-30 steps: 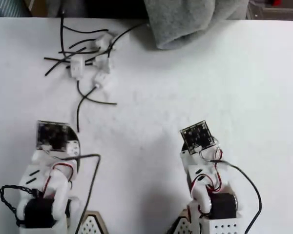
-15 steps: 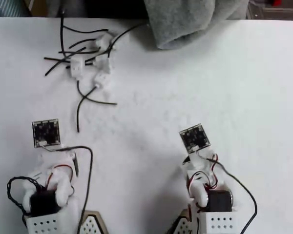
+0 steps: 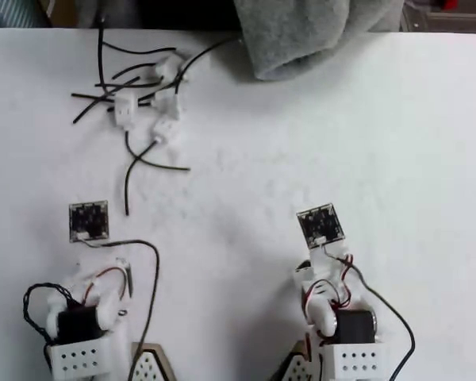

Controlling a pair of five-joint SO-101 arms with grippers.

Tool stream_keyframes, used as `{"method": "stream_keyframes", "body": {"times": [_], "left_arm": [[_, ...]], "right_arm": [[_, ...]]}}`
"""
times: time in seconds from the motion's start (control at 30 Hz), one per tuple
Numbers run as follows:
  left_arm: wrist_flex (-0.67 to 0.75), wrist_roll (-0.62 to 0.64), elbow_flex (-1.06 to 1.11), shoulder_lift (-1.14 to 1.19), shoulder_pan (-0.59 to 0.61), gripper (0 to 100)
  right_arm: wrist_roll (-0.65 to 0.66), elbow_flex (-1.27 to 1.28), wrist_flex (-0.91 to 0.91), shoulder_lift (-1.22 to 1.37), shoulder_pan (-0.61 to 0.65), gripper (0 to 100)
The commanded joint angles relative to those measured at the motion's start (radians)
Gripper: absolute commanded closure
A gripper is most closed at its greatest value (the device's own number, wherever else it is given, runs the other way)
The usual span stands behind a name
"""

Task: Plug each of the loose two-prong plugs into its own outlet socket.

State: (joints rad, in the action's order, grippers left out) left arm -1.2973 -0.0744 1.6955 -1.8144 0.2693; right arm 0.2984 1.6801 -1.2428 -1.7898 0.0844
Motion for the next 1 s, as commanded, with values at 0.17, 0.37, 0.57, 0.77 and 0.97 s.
{"method": "stream_keyframes", "body": {"times": [0.17,0.37,0.57,0.77,0.97], "left_arm": [[0.018,-0.077,-0.003,0.004,0.002,98],[0.018,-0.077,-0.003,0.004,0.002,98],[0.018,-0.077,-0.003,0.004,0.002,98],[0.018,-0.077,-0.003,0.004,0.002,98],[0.018,-0.077,-0.003,0.004,0.002,98]], "right_arm": [[-0.009,0.011,-0.025,-0.008,-0.059,97.8],[-0.012,0.011,-0.025,-0.008,-0.061,97.8],[-0.012,0.011,-0.025,-0.008,-0.061,97.8],[-0.012,0.011,-0.025,-0.008,-0.061,97.8],[-0.012,0.011,-0.025,-0.008,-0.061,97.8]]}}
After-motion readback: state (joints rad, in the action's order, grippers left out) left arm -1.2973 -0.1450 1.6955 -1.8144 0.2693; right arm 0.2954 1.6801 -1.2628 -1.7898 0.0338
